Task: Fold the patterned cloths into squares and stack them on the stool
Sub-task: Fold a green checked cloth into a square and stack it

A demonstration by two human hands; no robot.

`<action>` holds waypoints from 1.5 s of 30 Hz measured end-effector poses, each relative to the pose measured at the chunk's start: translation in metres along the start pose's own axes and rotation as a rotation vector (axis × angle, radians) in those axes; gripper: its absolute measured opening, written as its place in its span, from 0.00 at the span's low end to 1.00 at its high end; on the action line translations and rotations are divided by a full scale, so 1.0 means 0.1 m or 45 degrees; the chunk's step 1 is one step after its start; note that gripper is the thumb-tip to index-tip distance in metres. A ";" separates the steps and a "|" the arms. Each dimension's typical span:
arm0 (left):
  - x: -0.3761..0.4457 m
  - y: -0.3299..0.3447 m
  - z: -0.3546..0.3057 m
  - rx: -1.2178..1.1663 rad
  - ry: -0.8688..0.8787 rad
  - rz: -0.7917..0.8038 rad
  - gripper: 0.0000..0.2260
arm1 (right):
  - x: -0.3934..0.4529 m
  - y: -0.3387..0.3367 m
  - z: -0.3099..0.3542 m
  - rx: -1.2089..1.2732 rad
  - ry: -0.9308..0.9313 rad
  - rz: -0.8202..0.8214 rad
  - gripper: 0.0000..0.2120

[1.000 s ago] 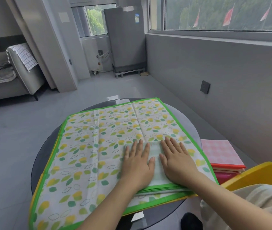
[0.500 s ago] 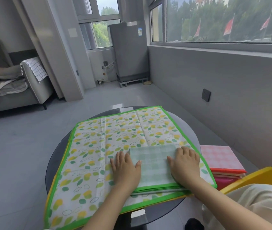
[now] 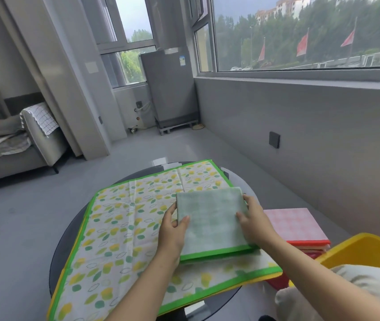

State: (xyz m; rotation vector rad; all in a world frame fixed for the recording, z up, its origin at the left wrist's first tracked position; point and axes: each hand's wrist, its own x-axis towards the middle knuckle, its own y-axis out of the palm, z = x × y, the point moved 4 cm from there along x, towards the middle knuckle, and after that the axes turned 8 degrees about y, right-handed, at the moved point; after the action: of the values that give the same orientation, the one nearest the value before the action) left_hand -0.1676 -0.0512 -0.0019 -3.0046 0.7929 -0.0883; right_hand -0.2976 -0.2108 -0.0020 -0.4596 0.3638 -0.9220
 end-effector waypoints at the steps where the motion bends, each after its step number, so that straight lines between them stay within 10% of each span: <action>1: 0.03 0.09 -0.05 -0.024 0.006 -0.002 0.18 | 0.05 -0.12 0.01 0.047 -0.013 -0.017 0.23; 19: 0.58 2.67 0.19 -0.148 -0.182 0.196 0.23 | 1.04 -2.04 -1.02 0.022 0.104 -0.302 0.28; 45: 0.75 3.27 2.06 0.737 -0.315 0.059 0.21 | 1.85 -0.83 -2.91 -0.239 0.360 -0.049 0.30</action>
State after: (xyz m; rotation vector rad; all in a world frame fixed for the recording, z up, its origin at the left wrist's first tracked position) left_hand -0.2501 -0.3686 -0.2186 -2.3934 0.6679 0.0480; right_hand -0.3924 -0.4709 -0.2239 -0.5104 0.7051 -0.9970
